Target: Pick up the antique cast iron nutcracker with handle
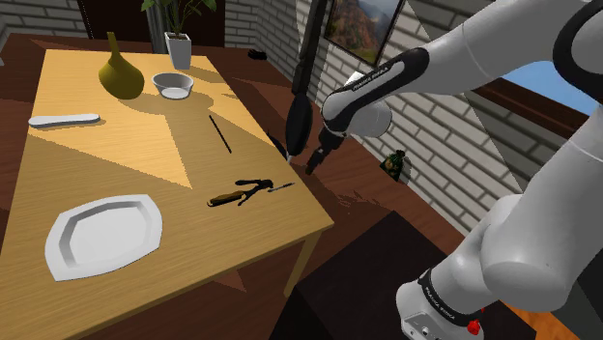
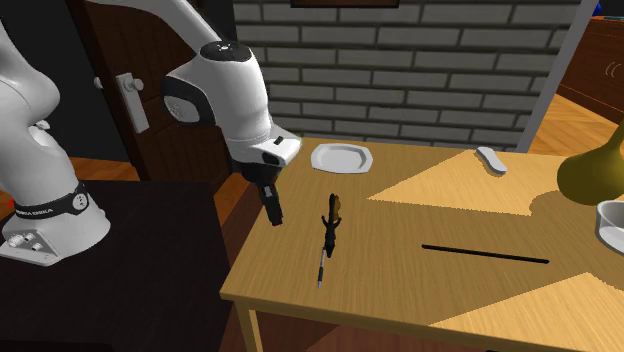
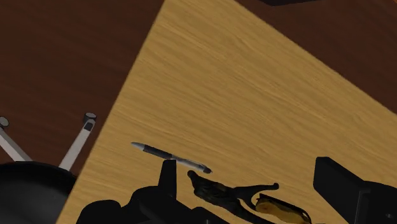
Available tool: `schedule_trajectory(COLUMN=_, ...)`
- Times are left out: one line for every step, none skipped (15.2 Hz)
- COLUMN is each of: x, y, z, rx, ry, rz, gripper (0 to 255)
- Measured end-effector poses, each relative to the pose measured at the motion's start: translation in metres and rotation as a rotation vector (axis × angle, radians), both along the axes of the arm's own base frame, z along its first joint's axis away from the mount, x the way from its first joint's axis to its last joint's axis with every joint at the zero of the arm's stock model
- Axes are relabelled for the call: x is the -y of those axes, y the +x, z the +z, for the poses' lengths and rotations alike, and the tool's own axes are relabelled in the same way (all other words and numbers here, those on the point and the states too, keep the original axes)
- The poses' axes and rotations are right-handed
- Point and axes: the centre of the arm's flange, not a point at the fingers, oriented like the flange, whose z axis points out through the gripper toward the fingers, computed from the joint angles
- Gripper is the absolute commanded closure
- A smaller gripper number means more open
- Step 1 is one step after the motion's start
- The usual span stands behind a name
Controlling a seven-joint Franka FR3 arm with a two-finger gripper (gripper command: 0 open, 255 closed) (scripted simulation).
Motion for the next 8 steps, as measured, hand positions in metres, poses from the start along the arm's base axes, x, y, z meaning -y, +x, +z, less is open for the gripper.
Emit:
schedule_trajectory(x=-0.001, y=0.010, z=-0.008, rx=0.008, ry=0.010, rz=0.012, gripper=0)
schedule_trajectory(x=-0.002, y=0.017, z=-0.019, rx=0.015, ry=0.019, rz=0.024, gripper=0)
schedule_trajectory(x=-0.002, y=0.026, z=-0.029, rx=0.023, ry=0.028, rz=0.036, gripper=0)
schedule_trajectory(x=-0.007, y=0.031, z=-0.039, rx=0.031, ry=0.038, rz=0.049, gripper=0)
schedule_trajectory(x=-0.010, y=0.039, z=-0.048, rx=0.038, ry=0.048, rz=0.061, gripper=0)
schedule_trajectory(x=-0.011, y=0.047, z=-0.057, rx=0.046, ry=0.057, rz=0.073, gripper=0)
schedule_trajectory(x=-0.012, y=0.056, z=-0.064, rx=0.054, ry=0.067, rz=0.085, gripper=0)
schedule_trajectory(x=-0.016, y=0.064, z=-0.074, rx=0.062, ry=0.077, rz=0.098, gripper=0)
